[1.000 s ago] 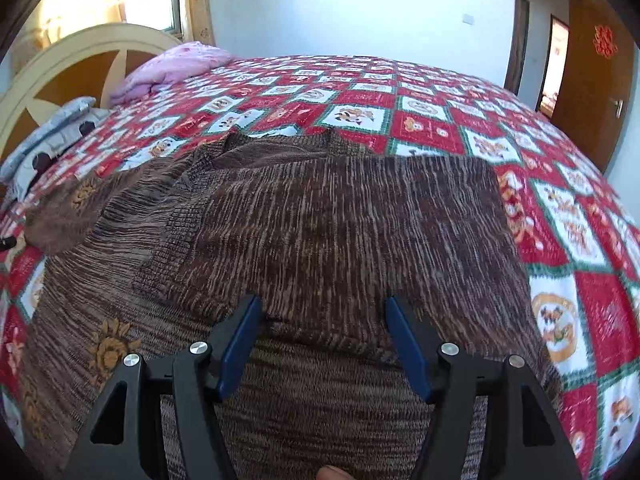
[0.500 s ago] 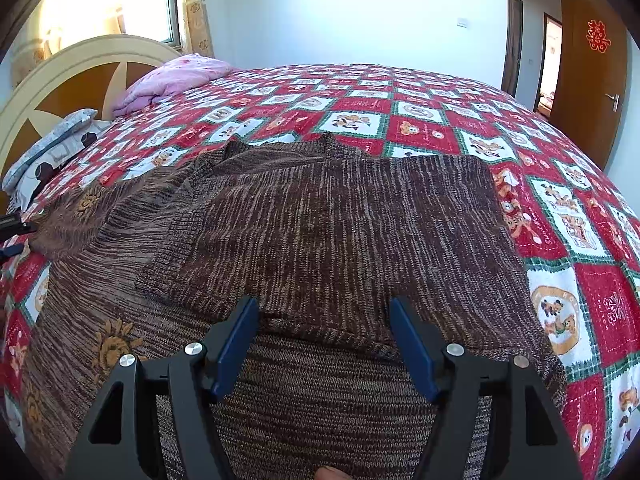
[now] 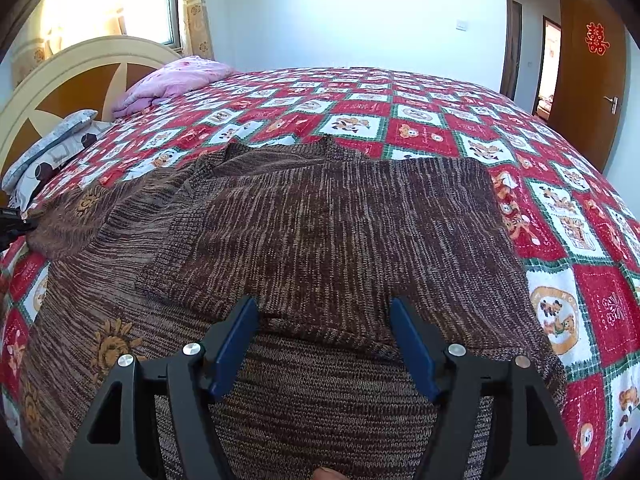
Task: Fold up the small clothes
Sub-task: 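Grasp the sleeve cuff with the left gripper and lift it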
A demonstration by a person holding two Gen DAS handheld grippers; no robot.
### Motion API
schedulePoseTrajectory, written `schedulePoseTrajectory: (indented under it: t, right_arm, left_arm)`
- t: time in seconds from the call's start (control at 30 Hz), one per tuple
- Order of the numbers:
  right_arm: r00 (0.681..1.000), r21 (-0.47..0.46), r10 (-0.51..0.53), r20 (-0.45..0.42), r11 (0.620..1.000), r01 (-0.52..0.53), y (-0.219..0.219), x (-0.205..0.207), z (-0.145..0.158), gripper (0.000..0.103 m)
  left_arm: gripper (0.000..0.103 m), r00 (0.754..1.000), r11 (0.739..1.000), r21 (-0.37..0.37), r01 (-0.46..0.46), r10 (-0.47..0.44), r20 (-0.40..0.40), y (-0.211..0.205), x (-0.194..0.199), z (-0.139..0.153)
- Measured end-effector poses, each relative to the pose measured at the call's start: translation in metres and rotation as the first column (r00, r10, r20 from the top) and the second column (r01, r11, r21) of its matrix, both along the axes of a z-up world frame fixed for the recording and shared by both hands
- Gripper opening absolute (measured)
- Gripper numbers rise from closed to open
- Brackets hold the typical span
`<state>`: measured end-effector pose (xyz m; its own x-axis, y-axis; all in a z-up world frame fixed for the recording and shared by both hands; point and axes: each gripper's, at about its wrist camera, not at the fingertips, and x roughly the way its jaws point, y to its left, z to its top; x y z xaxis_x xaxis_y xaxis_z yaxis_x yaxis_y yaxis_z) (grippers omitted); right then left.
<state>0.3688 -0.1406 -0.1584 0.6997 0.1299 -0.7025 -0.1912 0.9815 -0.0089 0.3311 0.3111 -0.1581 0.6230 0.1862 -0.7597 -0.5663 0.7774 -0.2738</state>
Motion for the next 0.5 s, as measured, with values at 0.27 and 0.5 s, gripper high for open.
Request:
schedulePoseTrajectory:
  t: [0.27, 0.5]
  right_arm:
    - [1.0, 0.006, 0.0, 0.001, 1.0, 0.0, -0.002, 0.0, 0.001, 0.071]
    - [1.0, 0.023, -0.001, 0.005, 1.0, 0.0, -0.004, 0.002, 0.002, 0.071]
  left_arm:
    - [0.009, 0.994, 0.999, -0.023, 0.046, -0.043, 0.103, -0.011, -0.007, 0.04]
    - [0.009, 0.977, 0.993, -0.012, 0.122, -0.118, 0.18, -0.045, -0.002, 0.079]
